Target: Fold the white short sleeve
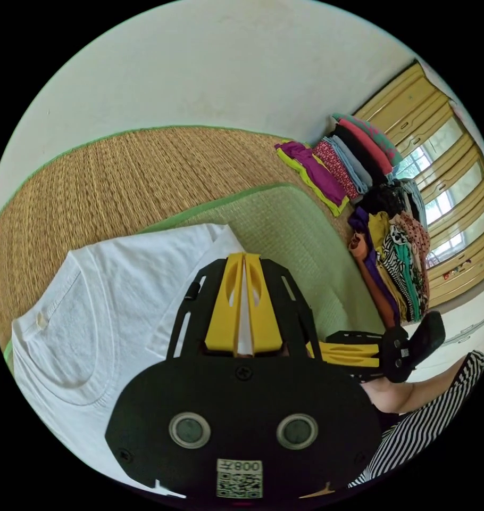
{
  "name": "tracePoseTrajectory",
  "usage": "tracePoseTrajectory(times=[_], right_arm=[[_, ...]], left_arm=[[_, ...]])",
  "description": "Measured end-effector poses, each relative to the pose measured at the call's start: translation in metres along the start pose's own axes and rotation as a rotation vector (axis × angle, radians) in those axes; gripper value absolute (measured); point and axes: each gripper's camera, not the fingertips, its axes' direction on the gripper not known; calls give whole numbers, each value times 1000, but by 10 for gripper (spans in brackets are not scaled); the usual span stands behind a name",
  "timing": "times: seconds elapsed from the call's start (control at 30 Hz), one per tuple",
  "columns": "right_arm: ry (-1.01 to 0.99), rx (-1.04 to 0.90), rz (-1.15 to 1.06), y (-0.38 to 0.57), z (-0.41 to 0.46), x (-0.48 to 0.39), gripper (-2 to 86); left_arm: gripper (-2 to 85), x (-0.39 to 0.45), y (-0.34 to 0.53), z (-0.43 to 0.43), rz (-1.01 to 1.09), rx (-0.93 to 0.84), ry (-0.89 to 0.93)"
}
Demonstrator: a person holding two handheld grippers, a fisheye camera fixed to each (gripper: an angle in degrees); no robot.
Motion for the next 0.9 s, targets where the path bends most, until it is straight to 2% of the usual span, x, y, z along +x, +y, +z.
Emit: tracePoseTrajectory(times=[0.03,0.1,0.23,0.33,0.43,0.53,0.6,0.7,0.8,0.9], right_arm=[[3,-5,-1,-1,3,-1,1],[-19,2,10,-3,8,-1,1],[-37,62,16,0,5,-2,1],[-46,19,18,0,24,-1,1],[-86,7,31,-3,41,4,1],[-85,7,42,-8,43,2,1],[-60,24,38,-9,46,-5,1],[-86,-31,32,-14,72,-7,1],[-127,-38,63,-18,76,-3,1],[-130,-4,94,-16,71,-5,1]], left_arm=[[2,-3,1,2,-6,-51,1],[2,-4,9,-15,-45,-26,42],[1,18,55,-72,32,32,139],[2,30,101,-100,17,58,139],[2,32,128,-102,-23,-73,115],[2,43,156,-150,-25,47,204],[2,54,172,-173,-11,65,211],[3,58,191,-178,-10,-98,119],[5,52,216,-235,-83,42,194],[13,42,266,-304,-165,188,176]])
